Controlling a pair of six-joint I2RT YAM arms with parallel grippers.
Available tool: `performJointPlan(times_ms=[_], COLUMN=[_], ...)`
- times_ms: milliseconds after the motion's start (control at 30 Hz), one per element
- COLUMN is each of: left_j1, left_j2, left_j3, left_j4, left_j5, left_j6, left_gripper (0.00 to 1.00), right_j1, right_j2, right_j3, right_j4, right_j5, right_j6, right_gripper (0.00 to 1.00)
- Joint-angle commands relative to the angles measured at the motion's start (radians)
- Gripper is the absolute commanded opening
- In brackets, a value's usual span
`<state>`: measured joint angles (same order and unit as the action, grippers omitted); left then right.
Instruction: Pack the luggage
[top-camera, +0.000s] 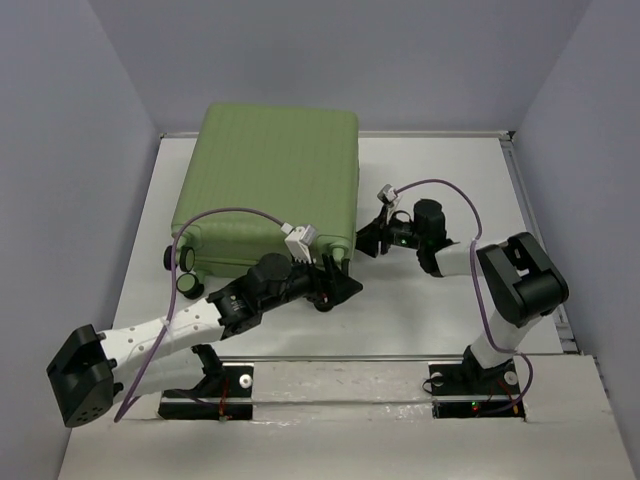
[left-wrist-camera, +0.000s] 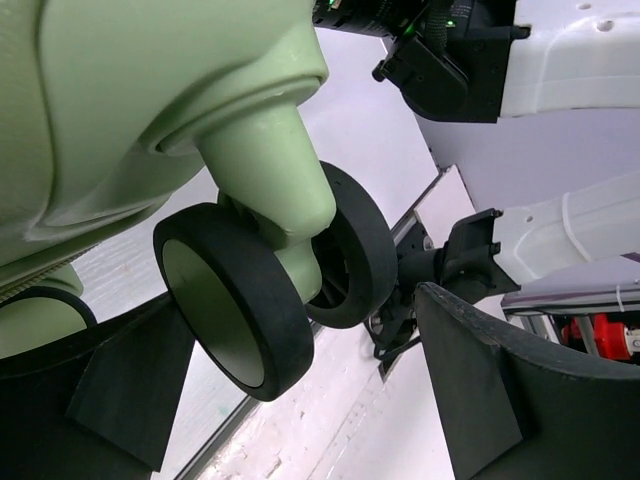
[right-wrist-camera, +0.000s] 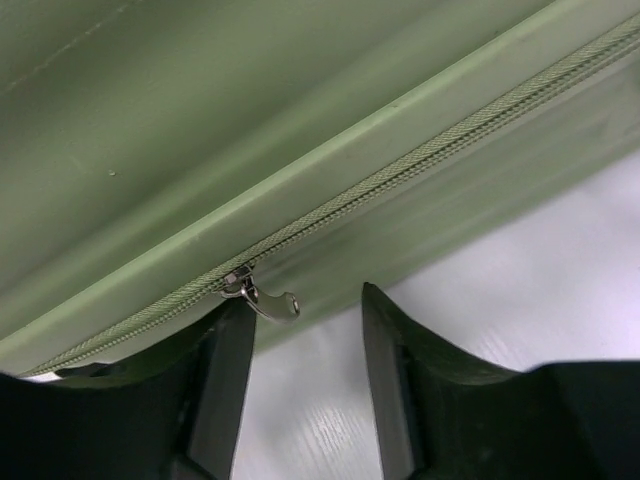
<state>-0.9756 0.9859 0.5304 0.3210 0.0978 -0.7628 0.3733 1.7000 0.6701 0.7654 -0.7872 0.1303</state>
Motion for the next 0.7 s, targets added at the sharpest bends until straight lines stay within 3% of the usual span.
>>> performJointPlan(times_ms=[0, 67, 100, 133, 167, 200, 233, 467, 533, 667], left_j1=[0.014, 0.014, 0.012, 0.012, 0.014, 0.012, 0.012, 0.003, 0.002, -0.002], left_j2=[0.026, 0.028, 0.023, 0.023, 0.019, 0.016, 0.013, -0.004, 0.007, 0.040], left_j3=[0.083, 0.079, 0.066, 0.066, 0.060, 0.059, 0.057, 0.088, 0.109, 0.167], left_j4=[0.115, 0.131, 0.160, 0.161, 0.179, 0.185, 0.191, 0.211, 0.213, 0.224], left_j5=[-0.015, -0.020, -0.032, -0.032, -0.036, -0.040, -0.046, -0.087, -0.087, -0.114], left_j6=[0.020, 0.017, 0.010, 0.010, 0.005, 0.003, 0.002, 0.011, 0.020, 0.039], left_gripper=[0.99, 0.90, 0.84, 0.80, 0.74, 0.63, 0.58, 0.15, 0.08, 0.06], right_j1=[0.003, 0.003, 0.003, 0.003, 0.003, 0.003, 0.003, 0.003, 0.018, 0.099], right_j2=[0.003, 0.001, -0.005, -0.005, -0.008, -0.013, -0.016, -0.074, -0.118, -0.213], right_j3=[0.049, 0.051, 0.033, 0.033, 0.014, 0.007, -0.003, -0.085, -0.150, -0.227], right_j4=[0.080, 0.094, 0.136, 0.158, 0.175, 0.198, 0.207, 0.247, 0.271, 0.200], right_j5=[-0.070, -0.084, -0.075, -0.075, -0.057, -0.037, -0.023, 0.091, 0.120, 0.274], right_j6=[-0.041, -0.034, -0.014, -0.005, 0.002, 0.005, 0.005, 0.055, 0.081, 0.078], right_gripper=[0.48, 0.40, 0.24, 0.23, 0.15, 0.11, 0.08, 0.07, 0.07, 0.07])
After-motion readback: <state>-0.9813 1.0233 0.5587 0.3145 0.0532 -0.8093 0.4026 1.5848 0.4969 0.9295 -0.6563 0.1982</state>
